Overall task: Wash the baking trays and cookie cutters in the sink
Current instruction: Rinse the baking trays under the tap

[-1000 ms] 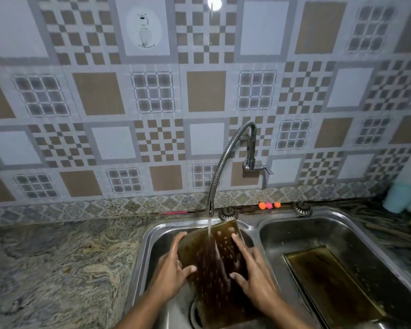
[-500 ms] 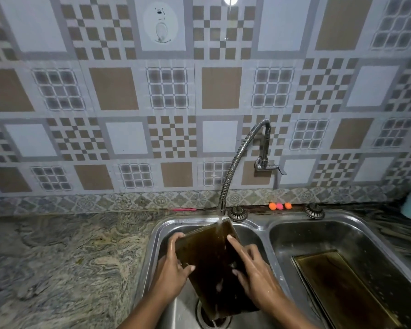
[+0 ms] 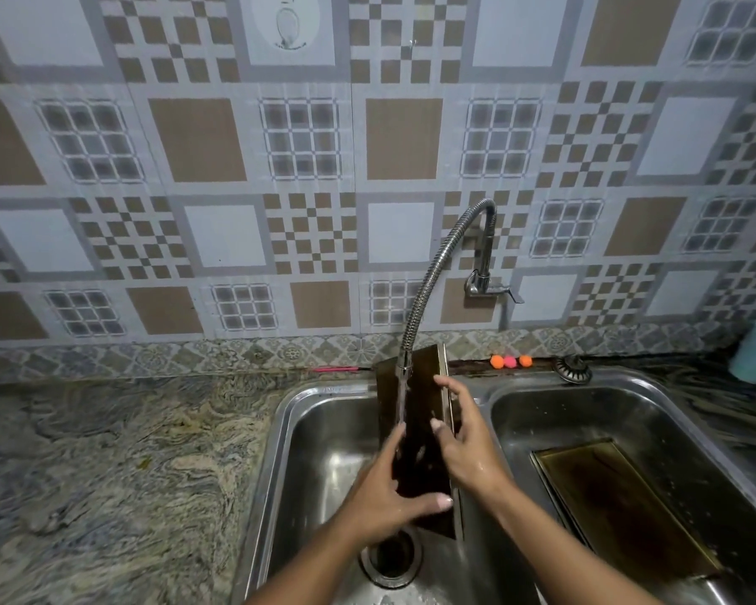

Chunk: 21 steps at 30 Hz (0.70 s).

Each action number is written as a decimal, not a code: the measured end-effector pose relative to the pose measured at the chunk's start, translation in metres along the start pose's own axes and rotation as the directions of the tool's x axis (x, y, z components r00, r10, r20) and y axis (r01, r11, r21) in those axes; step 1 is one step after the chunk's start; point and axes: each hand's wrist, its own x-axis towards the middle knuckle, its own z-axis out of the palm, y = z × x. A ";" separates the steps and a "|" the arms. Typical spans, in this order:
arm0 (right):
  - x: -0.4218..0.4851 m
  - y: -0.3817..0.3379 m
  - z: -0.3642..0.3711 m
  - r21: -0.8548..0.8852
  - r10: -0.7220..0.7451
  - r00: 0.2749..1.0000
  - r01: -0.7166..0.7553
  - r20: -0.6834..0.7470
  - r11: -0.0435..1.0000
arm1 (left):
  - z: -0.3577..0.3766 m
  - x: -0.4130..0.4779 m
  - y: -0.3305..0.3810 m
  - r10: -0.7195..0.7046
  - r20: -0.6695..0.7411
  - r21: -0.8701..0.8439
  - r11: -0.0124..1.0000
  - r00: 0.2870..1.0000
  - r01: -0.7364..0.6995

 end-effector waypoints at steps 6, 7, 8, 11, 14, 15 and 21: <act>0.008 -0.014 0.018 0.072 0.021 1.000 -0.023 0.023 0.997 | 0.014 0.001 0.001 -0.008 -0.126 0.106 0.994 0.992 0.022; 0.008 -0.015 0.020 0.072 0.034 0.999 -0.036 0.028 0.997 | 0.015 0.001 0.003 -0.021 -0.151 0.134 0.990 0.988 0.042; 0.009 -0.016 0.022 0.076 0.059 0.998 -0.062 0.037 0.995 | 0.016 0.000 0.004 -0.029 -0.179 0.153 0.987 0.983 0.057; 0.011 -0.019 0.031 0.170 0.127 0.987 -0.143 0.102 0.975 | 0.018 -0.001 0.005 -0.052 -0.278 0.164 0.981 0.959 0.101; 0.011 -0.020 0.033 0.162 0.139 0.974 -0.168 0.179 0.972 | 0.016 0.001 -0.004 -0.037 -0.394 0.141 0.985 0.918 0.100; 0.011 -0.018 0.030 0.152 0.142 0.972 -0.171 0.186 0.974 | 0.013 0.002 -0.005 -0.039 -0.434 0.126 0.987 0.900 0.103; 0.004 0.019 -0.013 -0.222 0.388 0.913 -0.407 -0.127 0.886 | -0.001 0.013 -0.012 -0.187 -0.390 -0.189 0.975 0.902 0.121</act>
